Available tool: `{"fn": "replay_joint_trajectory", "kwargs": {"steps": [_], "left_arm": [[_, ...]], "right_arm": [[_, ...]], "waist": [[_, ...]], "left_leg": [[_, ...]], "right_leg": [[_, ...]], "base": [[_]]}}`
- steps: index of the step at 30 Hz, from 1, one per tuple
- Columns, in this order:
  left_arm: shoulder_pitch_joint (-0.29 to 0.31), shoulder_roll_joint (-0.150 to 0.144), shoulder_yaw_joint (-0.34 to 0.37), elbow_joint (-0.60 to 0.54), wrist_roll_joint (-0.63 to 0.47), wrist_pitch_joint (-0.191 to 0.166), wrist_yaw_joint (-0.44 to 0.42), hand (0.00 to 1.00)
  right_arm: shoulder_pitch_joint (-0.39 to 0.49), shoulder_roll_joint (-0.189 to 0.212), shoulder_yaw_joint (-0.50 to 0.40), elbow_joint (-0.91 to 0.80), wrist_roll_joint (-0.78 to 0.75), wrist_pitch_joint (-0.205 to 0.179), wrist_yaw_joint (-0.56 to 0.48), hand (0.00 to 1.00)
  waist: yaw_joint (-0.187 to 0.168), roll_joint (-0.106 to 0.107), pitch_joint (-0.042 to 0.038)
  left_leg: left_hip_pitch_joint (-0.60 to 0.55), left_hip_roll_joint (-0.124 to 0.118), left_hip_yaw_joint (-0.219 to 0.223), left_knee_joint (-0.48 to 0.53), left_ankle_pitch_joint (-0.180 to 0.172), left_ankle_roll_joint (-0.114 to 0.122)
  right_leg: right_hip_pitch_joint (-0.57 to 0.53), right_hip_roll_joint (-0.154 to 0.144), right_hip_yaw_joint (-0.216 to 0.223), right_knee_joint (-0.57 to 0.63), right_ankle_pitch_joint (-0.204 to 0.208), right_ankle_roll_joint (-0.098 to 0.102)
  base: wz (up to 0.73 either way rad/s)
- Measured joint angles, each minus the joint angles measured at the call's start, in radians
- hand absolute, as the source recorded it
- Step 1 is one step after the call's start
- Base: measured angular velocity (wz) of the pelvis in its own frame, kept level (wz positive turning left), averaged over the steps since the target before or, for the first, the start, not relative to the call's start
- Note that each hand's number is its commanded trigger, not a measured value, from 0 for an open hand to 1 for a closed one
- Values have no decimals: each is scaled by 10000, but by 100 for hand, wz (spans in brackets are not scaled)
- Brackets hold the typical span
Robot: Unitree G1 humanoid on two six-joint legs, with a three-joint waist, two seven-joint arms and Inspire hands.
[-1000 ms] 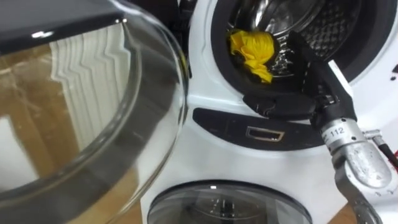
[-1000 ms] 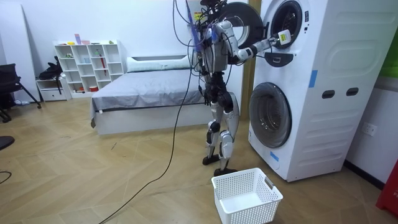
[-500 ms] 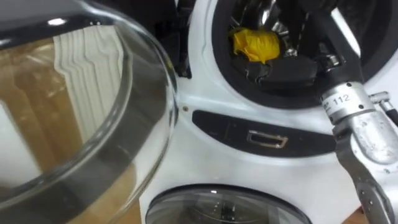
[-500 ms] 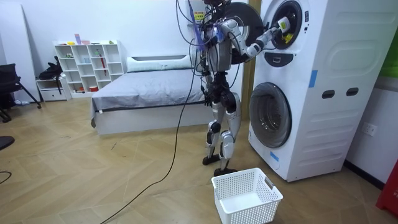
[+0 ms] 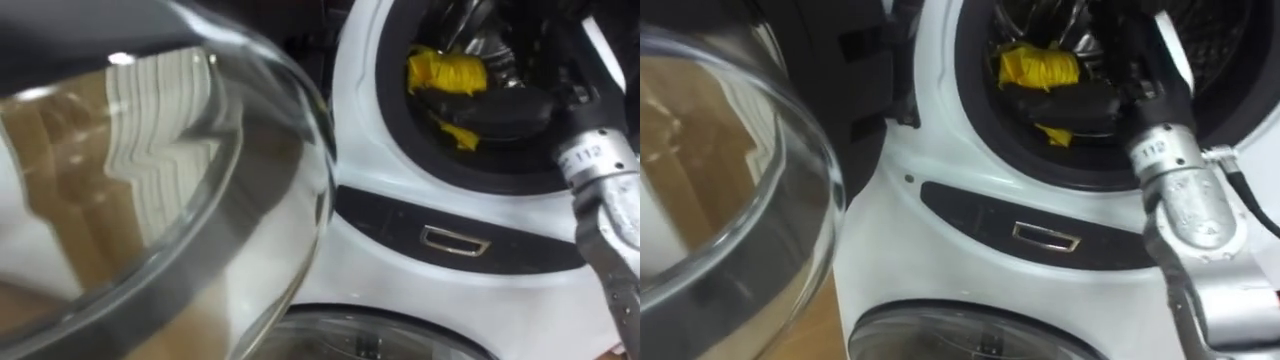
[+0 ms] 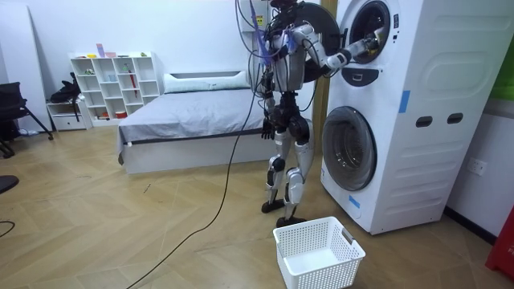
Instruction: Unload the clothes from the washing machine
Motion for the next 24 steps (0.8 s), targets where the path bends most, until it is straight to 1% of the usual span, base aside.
{"fn": "replay_joint_trajectory", "kwargs": {"steps": [1,4,6,8,10,12,14,15,17,18,20,22,24], "left_arm": [[-2,1,8,-1,0,0,-8,0],[-70,2,235,-4,-2,0,-49,0],[-49,11,371,-5,-2,12,-50,0],[-16,44,383,-46,-3,58,-66,0],[70,59,427,-217,-2,109,-82,0],[237,66,459,-537,0,212,-168,0],[343,81,520,-679,12,267,-213,0],[397,84,642,-747,104,288,-227,0],[507,105,752,-860,81,344,-225,0],[601,114,751,-978,83,441,-224,0],[635,123,751,-994,82,500,-224,0],[642,151,754,-1024,86,500,-225,0],[656,166,769,-1024,92,520,-265,0]], "right_arm": [[-116,-63,2,206,6,21,1,0],[-833,-689,33,1442,181,113,102,0],[-1097,-850,89,1833,191,133,162,0],[-1105,-850,131,1895,270,133,293,0],[-1161,-851,131,2080,420,144,459,0],[-1287,-851,167,2487,531,280,636,0],[-1366,-851,207,2792,566,401,747,0],[-1419,-863,207,3035,656,468,787,0],[-1496,-930,232,3357,792,558,822,0],[-1625,-978,372,3648,751,569,862,0],[-1787,-1088,531,4078,542,568,1002,0],[-1932,-1092,515,4405,338,558,1158,0],[-1990,-1178,514,4631,126,556,1381,0]], "waist": [[-2,8,5],[34,-14,0],[43,-30,-2],[27,-62,-5],[7,-140,-17],[16,-256,-94],[7,-316,-135],[-10,-362,-161],[-17,-393,-183],[-38,-386,-177],[-63,-339,-144],[-42,-331,-137],[-18,-315,-126]], "left_leg": [[-5,0,1,4,0,0],[-31,-1,-30,8,1,-1],[-58,-1,-33,2,0,-2],[-62,-6,-31,4,-1,-2],[-75,-15,-29,12,-1,-2],[-81,-21,-27,33,-1,-1],[-107,-35,-49,40,-2,1],[-124,-59,-145,43,-2,5],[-101,-69,-173,71,-3,8],[-65,-87,-191,110,-7,17],[-82,-120,-259,216,-37,63],[-86,-160,-289,260,-35,76],[-111,-190,-402,331,-39,91]], "right_leg": [[-2,-2,-28,-3,-2,2],[-2,5,-41,-6,-17,13],[7,22,-32,1,-21,18],[8,22,-28,5,-21,18],[6,13,-34,7,-21,19],[6,6,-49,13,-21,19],[8,-1,-60,7,-21,19],[29,-6,-75,2,-21,19],[78,-20,-67,3,-21,19],[143,-39,-127,-13,-21,19],[215,-80,-182,-6,-21,19],[249,-127,-268,-6,-23,22],[300,-161,-311,-2,-29,31]], "base": [[0],[3],[0],[0],[0],[0],[3],[10],[9],[6],[10],[8],[13]]}}
